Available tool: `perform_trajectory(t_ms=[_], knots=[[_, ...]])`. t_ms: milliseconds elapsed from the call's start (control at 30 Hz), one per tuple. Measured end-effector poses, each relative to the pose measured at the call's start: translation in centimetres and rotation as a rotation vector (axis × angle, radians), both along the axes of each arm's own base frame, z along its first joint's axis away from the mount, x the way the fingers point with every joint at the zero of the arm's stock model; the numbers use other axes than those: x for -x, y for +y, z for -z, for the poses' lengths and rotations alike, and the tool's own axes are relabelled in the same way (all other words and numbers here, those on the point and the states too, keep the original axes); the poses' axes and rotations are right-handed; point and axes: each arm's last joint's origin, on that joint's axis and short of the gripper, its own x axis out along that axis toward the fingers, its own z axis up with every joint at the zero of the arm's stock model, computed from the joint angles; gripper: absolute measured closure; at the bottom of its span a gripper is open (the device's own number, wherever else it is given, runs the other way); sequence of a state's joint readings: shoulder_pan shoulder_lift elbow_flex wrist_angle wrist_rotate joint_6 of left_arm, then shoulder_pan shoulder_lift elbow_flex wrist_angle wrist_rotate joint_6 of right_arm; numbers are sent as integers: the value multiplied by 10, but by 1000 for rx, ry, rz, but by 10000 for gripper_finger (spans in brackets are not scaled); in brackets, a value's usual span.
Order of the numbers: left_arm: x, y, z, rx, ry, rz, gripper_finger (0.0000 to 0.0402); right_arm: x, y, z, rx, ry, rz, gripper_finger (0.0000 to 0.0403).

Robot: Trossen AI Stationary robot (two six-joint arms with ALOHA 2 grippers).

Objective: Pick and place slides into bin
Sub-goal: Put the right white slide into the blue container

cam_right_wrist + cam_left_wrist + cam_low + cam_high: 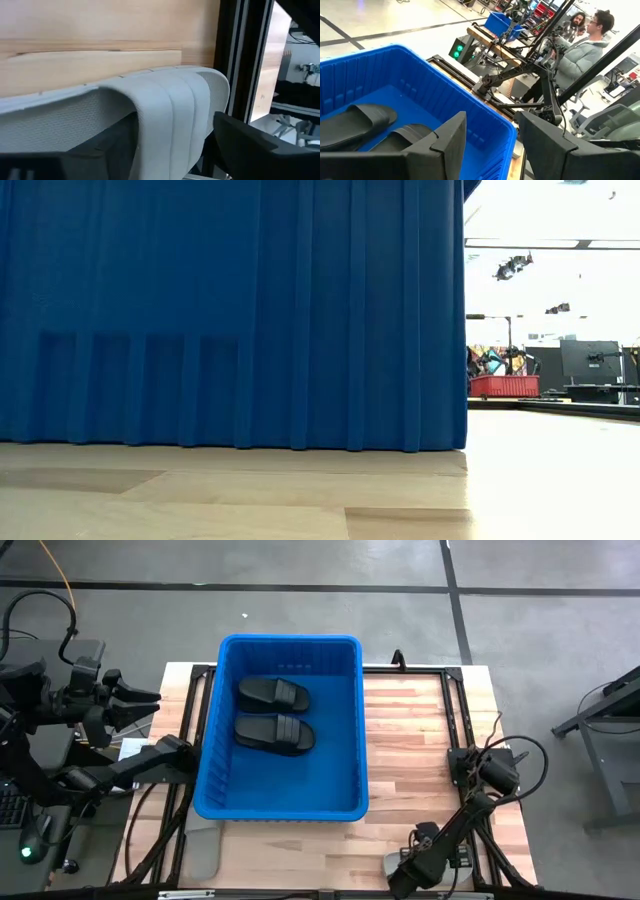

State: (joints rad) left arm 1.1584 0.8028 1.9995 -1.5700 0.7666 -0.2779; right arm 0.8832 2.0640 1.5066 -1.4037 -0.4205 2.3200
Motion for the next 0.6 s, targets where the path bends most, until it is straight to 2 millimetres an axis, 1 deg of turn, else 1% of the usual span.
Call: perform_trajectory(t_ms=[100, 200, 267, 333, 367, 400, 500, 600], knots=[[0, 0, 0, 2, -2, -1, 229, 4, 5, 1, 0, -13, -6, 196], [0, 0, 0, 0, -3, -1, 229, 8, 12, 5, -17, -54, -5, 244], [0, 0, 0, 0, -3, -1, 229, 11, 17, 10, -36, -88, -6, 291], [0, 0, 0, 0, -3, -1, 229, 12, 23, 15, -76, -132, -2, 356], [0, 0, 0, 0, -3, -1, 229, 12, 26, 17, -95, -151, -8, 378], [0, 0, 0, 0, -3, -1, 229, 12, 26, 18, -100, -157, -8, 387], [0, 0, 0, 0, -4, -1, 229, 11, 25, 19, -108, -166, -1, 394], [0, 0, 0, 0, -4, -1, 229, 5, 26, 14, -101, -199, -8, 398]])
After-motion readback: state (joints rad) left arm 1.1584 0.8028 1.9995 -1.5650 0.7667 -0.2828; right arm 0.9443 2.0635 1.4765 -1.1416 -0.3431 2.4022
